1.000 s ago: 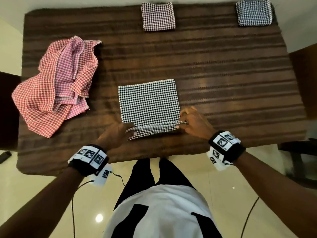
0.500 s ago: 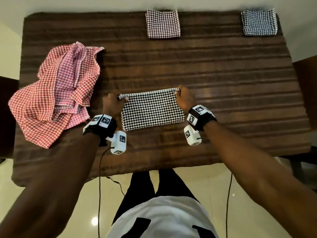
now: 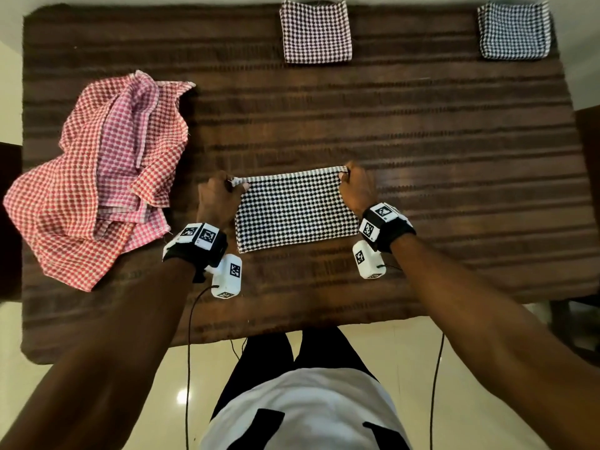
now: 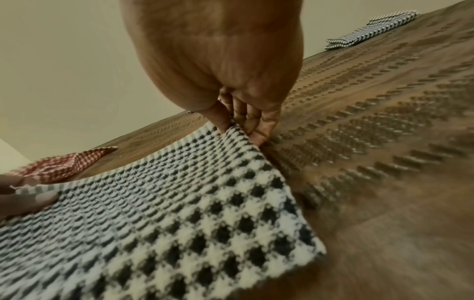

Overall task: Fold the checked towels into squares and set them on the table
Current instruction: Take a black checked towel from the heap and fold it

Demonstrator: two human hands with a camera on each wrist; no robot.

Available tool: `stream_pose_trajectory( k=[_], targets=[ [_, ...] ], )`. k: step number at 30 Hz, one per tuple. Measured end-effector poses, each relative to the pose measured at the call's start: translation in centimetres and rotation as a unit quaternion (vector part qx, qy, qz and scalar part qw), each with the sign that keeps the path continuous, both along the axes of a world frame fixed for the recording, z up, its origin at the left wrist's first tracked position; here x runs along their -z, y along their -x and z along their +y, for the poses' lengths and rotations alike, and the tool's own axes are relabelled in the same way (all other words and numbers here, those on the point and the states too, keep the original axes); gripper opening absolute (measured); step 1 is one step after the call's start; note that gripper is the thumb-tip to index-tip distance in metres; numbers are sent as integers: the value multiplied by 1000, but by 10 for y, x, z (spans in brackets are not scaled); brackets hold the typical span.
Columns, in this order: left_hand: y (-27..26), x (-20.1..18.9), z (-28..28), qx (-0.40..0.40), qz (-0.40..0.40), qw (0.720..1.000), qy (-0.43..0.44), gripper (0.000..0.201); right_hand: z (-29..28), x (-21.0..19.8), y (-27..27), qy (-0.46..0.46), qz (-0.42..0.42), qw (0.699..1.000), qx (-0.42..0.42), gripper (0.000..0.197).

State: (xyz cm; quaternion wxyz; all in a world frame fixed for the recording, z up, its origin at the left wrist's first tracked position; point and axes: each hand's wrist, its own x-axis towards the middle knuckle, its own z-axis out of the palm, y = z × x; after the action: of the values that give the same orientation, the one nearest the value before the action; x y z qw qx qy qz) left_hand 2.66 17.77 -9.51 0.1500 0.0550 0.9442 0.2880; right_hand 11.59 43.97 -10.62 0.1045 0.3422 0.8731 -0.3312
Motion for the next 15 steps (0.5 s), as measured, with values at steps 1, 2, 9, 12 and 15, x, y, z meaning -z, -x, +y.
stream_pose_trajectory(
  k=[1, 2, 9, 12, 15],
  targets=[
    [0, 0, 0, 1, 4, 1000, 0, 32, 1, 1, 0, -2, -1, 1000, -4, 26],
    [1, 0, 0, 4, 7, 1000, 2, 33, 1, 1, 0, -9, -3, 1000, -10, 25],
    [-27, -8, 7, -14, 157, 984, 83, 37, -27, -5, -6, -185, 121, 974, -53, 25],
    [-53, 8, 26, 85, 214, 972, 55, 30, -83, 5, -11, -193, 214, 942, -173, 27],
    [-69, 30, 36, 142, 169, 975, 28, 38, -124, 22, -16, -136, 145, 948, -248, 50]
  ],
)
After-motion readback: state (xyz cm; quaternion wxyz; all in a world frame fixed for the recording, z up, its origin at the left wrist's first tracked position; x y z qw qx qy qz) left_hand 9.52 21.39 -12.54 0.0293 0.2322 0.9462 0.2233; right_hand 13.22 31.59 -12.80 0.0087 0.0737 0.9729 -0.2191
